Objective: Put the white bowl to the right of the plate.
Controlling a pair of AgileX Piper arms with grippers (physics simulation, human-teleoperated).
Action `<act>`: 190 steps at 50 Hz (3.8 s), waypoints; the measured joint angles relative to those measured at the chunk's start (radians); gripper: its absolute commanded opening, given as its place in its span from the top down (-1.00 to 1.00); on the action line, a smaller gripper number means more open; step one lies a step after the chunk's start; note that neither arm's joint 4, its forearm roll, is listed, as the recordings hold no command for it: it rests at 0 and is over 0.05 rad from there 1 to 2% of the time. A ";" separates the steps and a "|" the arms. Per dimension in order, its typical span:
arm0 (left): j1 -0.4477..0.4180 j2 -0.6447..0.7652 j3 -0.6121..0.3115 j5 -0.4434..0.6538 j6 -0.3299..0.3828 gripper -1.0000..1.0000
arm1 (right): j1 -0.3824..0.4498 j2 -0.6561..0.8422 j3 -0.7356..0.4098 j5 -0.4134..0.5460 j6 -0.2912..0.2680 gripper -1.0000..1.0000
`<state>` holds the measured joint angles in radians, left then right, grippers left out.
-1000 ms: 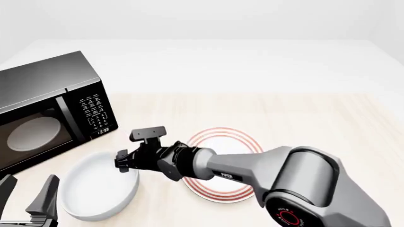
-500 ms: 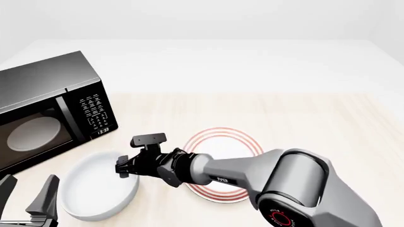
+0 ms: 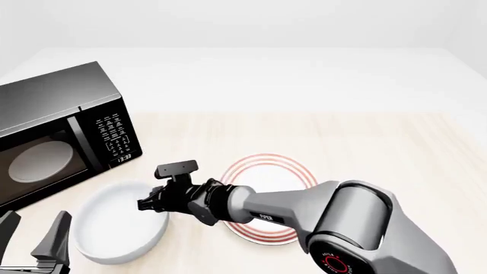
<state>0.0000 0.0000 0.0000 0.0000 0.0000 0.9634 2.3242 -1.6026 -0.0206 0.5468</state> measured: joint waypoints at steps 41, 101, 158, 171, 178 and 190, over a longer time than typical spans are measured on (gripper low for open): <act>0.000 0.000 0.000 0.000 0.000 -1.00 | -0.211 -0.376 0.237 0.078 -0.183 1.00; 0.000 0.000 0.000 0.000 0.000 -1.00 | -0.879 -1.104 1.100 -0.136 -0.176 1.00; 0.000 0.000 0.000 0.000 0.000 -1.00 | -1.301 -1.236 1.418 -0.336 -0.131 1.00; 0.000 0.000 0.000 0.000 0.000 -1.00 | -1.330 -1.106 1.397 -0.432 -0.128 1.00; 0.000 0.000 0.000 0.000 0.000 -1.00 | -1.336 -1.059 1.390 -0.466 -0.126 1.00; 0.000 0.000 0.000 0.000 0.000 -1.00 | -1.342 -0.983 1.401 -0.536 -0.117 1.00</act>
<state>0.0000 0.0000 0.0000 0.0000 0.0000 -0.3788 1.3409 -0.2017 -0.5569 0.4297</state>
